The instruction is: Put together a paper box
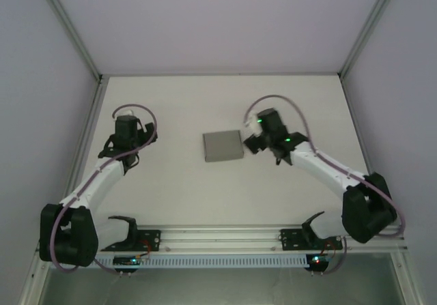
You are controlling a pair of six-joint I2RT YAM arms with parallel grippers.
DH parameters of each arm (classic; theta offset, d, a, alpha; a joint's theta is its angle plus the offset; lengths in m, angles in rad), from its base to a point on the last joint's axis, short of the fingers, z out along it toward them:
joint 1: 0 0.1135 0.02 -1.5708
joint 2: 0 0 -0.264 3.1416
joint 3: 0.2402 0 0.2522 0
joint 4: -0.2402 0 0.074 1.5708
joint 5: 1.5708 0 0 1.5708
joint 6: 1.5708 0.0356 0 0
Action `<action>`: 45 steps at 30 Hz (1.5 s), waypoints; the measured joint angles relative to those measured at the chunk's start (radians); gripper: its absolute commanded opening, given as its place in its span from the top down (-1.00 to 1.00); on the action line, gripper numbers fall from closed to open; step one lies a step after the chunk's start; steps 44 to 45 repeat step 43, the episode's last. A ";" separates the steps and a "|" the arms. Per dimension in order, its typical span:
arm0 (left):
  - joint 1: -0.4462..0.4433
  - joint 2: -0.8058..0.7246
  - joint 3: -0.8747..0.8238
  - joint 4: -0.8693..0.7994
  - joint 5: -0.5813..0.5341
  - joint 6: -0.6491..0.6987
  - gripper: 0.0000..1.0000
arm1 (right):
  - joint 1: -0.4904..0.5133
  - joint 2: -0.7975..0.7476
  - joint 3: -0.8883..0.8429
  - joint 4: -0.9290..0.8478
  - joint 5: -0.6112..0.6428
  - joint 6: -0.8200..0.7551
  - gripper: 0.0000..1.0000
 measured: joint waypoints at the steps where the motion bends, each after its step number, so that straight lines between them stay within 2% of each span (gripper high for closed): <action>1: 0.003 0.009 -0.019 0.035 -0.022 0.018 -0.99 | -0.066 -0.030 -0.037 0.035 0.020 0.053 -0.97; 4: 0.024 0.031 -0.088 0.150 -0.060 0.086 -0.99 | -0.199 -0.105 -0.173 0.151 0.061 0.153 -0.97; 7: 0.047 0.050 -0.174 0.312 -0.080 0.151 -0.99 | -0.245 -0.125 -0.303 0.286 0.069 0.207 -0.97; 12: 0.067 0.143 -0.290 0.574 -0.080 0.217 -0.99 | -0.317 -0.113 -0.532 0.622 0.039 0.257 -0.97; 16: 0.092 0.199 -0.313 0.681 -0.048 0.249 -0.99 | -0.370 -0.013 -0.636 0.901 0.009 0.262 -0.97; 20: 0.150 0.235 -0.327 0.841 0.035 0.273 -0.99 | -0.412 0.174 -0.646 1.122 -0.025 0.274 -0.97; 23: 0.189 0.343 -0.352 0.983 0.092 0.282 -0.99 | -0.452 0.216 -0.614 1.104 -0.067 0.296 -0.97; 31: 0.184 0.379 -0.354 1.008 0.170 0.306 -0.99 | -0.476 0.215 -0.541 1.110 -0.150 0.310 -0.97; 45: 0.184 0.379 -0.354 1.012 0.187 0.307 -0.99 | -0.476 0.215 -0.540 1.109 -0.154 0.310 -0.97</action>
